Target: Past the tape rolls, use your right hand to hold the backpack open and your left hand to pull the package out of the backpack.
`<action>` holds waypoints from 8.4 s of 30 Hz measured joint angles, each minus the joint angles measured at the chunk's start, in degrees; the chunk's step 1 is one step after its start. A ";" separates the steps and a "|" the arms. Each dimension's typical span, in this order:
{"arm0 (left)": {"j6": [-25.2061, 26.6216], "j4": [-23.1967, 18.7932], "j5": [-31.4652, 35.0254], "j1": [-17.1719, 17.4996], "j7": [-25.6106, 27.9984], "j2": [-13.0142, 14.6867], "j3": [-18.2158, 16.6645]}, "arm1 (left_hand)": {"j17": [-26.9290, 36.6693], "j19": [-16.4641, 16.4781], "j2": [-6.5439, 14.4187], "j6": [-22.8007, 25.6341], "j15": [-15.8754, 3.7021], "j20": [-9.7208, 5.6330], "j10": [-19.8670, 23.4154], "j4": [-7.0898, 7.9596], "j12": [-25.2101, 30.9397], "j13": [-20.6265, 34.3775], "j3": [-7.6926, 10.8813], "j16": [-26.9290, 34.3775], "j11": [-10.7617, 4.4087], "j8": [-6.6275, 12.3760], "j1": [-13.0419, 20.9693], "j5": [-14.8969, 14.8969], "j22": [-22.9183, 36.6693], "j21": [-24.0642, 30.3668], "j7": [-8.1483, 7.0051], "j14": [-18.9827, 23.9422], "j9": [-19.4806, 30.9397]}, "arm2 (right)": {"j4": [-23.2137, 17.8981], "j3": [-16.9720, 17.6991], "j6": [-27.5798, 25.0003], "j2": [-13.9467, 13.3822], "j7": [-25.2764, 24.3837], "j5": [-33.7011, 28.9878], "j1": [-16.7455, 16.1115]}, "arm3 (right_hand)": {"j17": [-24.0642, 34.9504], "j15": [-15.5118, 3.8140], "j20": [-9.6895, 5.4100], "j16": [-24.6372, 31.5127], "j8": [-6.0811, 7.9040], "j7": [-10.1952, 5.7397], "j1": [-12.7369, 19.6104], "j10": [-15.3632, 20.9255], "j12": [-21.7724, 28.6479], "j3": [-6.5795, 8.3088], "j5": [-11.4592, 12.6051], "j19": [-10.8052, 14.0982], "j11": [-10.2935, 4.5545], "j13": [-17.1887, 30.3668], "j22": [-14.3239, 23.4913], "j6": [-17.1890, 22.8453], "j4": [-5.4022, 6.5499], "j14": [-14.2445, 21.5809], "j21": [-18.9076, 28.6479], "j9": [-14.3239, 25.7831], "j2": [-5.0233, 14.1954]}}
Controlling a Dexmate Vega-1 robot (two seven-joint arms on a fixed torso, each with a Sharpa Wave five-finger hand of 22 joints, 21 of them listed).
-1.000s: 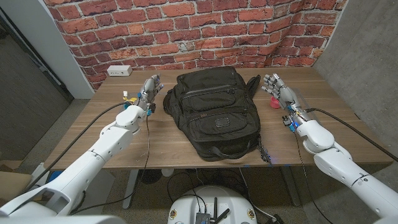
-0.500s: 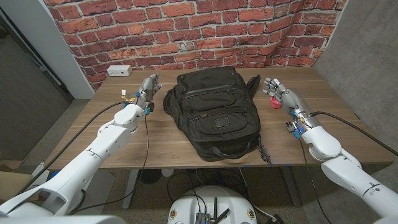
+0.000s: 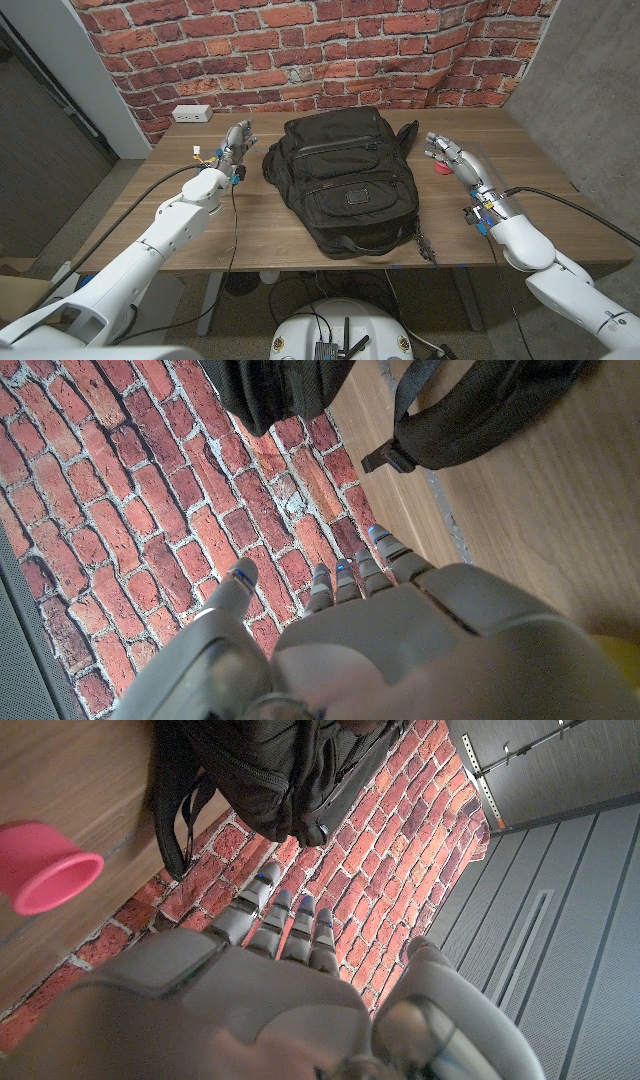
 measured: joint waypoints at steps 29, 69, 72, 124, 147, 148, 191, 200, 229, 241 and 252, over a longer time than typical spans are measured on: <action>-1.23 5.01 1.60 -3.08 -0.11 -2.72 2.03 | 0.14 0.30 0.00 0.60 0.11 0.30 0.79 -0.31 0.00 0.00 0.32 0.00 -0.25 0.00 0.00 0.00 0.00 0.00 0.02 0.73 0.00 | -5.57 8.84 -0.40 -1.35 -11.91 -27.58 -9.69 | -0.26 -0.10 -0.23 0.00 -0.21 -1.39 2.49 -0.40 -0.42 1.03 -1.57 1.82 -1.03 0.00 0.00 -0.76 -3.29 1.54 0.00 0.16 -0.98; -1.44 5.84 1.24 -2.52 0.73 -3.49 2.14 | 0.12 0.91 0.00 1.20 -0.20 0.30 1.03 -0.54 0.00 0.00 0.56 0.00 -0.40 0.00 -0.01 0.00 -0.01 0.00 0.02 1.23 0.00 | -14.21 17.86 -9.91 -6.34 -20.54 -54.60 -21.75 | -1.04 0.00 0.08 -0.23 0.09 -2.50 12.39 0.66 -0.41 3.65 -3.60 3.55 -2.07 0.00 0.00 -2.29 -12.88 2.64 -0.01 0.29 -3.52; -1.35 5.53 1.14 -2.15 0.89 -3.33 1.98 | 0.12 0.91 0.00 1.20 -0.20 0.30 1.24 -0.54 0.00 0.00 0.56 0.00 -0.20 0.00 -0.01 0.00 -0.01 0.00 0.03 1.23 0.00 | -14.71 17.97 -11.13 -6.44 -21.24 -56.37 -22.29 | -0.89 0.01 -0.10 -0.49 0.30 -2.28 13.30 1.14 -0.41 3.89 -3.81 2.84 -2.55 0.00 0.00 -2.08 -13.23 2.65 -0.68 0.29 -3.81; -1.04 5.21 -0.31 0.31 1.39 -2.85 1.28 | 0.11 1.54 -0.24 1.72 -0.20 0.11 1.55 -0.69 0.00 0.00 1.03 0.00 -0.48 0.00 -0.24 0.00 -0.01 0.00 -0.05 1.83 0.00 | -20.72 5.74 -33.20 -15.51 -28.24 -69.80 -20.77 | -0.62 -0.30 -0.16 0.88 4.47 -4.03 30.60 9.05 0.48 6.46 -4.44 5.66 -4.51 0.27 0.27 8.48 -13.70 8.48 0.32 0.56 -6.33; -2.51 6.99 -0.84 0.80 0.69 -3.50 1.20 | 0.11 1.53 -0.24 1.70 -0.19 0.10 1.55 -0.94 0.00 0.00 1.29 0.00 -0.48 0.00 -0.24 0.00 -0.01 0.00 -0.06 1.83 0.00 | -20.86 -1.45 -37.62 -19.44 -31.81 -67.90 -15.25 | 0.40 -0.40 -0.33 3.34 5.13 -5.39 30.67 15.11 1.20 5.53 -4.43 9.50 -5.00 0.26 0.26 13.92 -12.78 13.54 0.88 0.55 -4.72; -2.57 7.13 -0.85 0.79 0.65 -3.54 1.20 | 0.11 1.53 -0.24 1.70 -0.20 0.10 1.55 -0.94 0.00 0.00 1.29 0.00 -0.48 0.00 -0.24 0.00 -0.01 0.00 -0.06 1.83 0.00 | -20.85 -1.67 -37.64 -19.55 -31.86 -67.84 -15.04 | 0.44 -0.34 -0.33 3.62 5.13 -5.58 30.95 15.62 1.30 5.53 -4.43 9.49 -5.10 0.26 0.26 14.24 -12.78 13.97 0.88 0.55 -4.44; -4.35 10.37 -0.47 -1.66 -1.35 -4.72 2.17 | 0.11 1.53 -0.31 1.90 -0.20 0.10 1.84 -0.70 0.00 -0.01 1.51 0.00 -0.19 0.00 -0.62 0.00 -0.01 0.00 0.14 1.82 0.28 | -18.60 -11.84 -38.87 -21.55 -35.63 -67.27 -4.14 | 4.86 -2.03 -1.68 10.21 7.37 -9.09 31.92 40.11 3.63 9.82 -4.45 20.88 -8.87 1.36 1.53 38.45 -9.61 34.68 3.69 0.26 4.21; -4.52 10.42 -0.28 -1.79 -1.42 -4.81 2.30 | 0.11 1.53 -0.30 1.90 -0.20 0.10 1.84 -0.85 0.00 0.00 1.99 0.00 -0.19 0.00 -0.62 0.00 -0.01 0.00 0.14 1.82 0.28 | -18.26 -12.51 -38.87 -21.46 -36.29 -66.53 -2.88 | 5.47 -2.98 -1.77 10.61 7.68 -8.65 31.32 43.54 3.86 11.38 -4.66 22.19 -9.10 1.44 1.88 41.77 -9.44 37.59 4.70 0.44 3.59; -4.74 5.88 1.68 0.39 -0.42 -2.78 2.40 | 0.11 1.53 -0.30 1.90 -0.19 0.10 1.84 -0.85 0.00 0.00 1.98 0.00 -0.20 0.00 -0.62 0.00 -0.01 0.00 0.14 1.82 0.27 | -21.09 -8.80 -34.57 -22.70 -31.48 -57.61 -2.28 | 6.12 -3.67 -2.27 10.83 7.48 -7.53 31.61 46.19 4.07 13.25 -4.93 23.51 -8.49 1.71 2.14 42.89 -10.26 40.33 5.98 0.55 3.85; -4.31 2.80 2.82 2.36 0.45 -1.62 2.39 | 0.11 1.53 -0.30 1.90 -0.20 0.10 1.84 -0.85 0.00 0.00 1.98 0.00 -0.20 0.00 -0.62 0.00 -0.01 0.00 0.14 1.82 0.26 | -21.93 -6.09 -31.36 -22.60 -26.78 -52.72 -2.19 | 6.39 -3.78 -2.27 10.83 7.22 -7.12 32.36 46.59 3.81 13.73 -4.97 23.51 -8.08 1.74 2.24 43.30 -10.75 40.85 6.20 0.84 3.83; -4.80 0.87 3.75 4.42 1.75 -1.18 1.90 | 0.11 1.53 -0.30 2.54 0.10 0.10 2.47 -1.09 0.00 -0.01 2.23 0.00 -0.21 0.00 -0.62 0.00 -0.01 0.00 0.12 2.15 0.26 | -21.80 -3.44 -27.71 -21.41 -22.30 -48.92 -0.73 | 6.79 -4.09 -2.58 11.05 7.24 -7.11 32.36 47.21 3.81 13.72 -4.97 24.03 -7.46 2.02 2.41 43.31 -10.76 41.56 6.66 0.83 3.83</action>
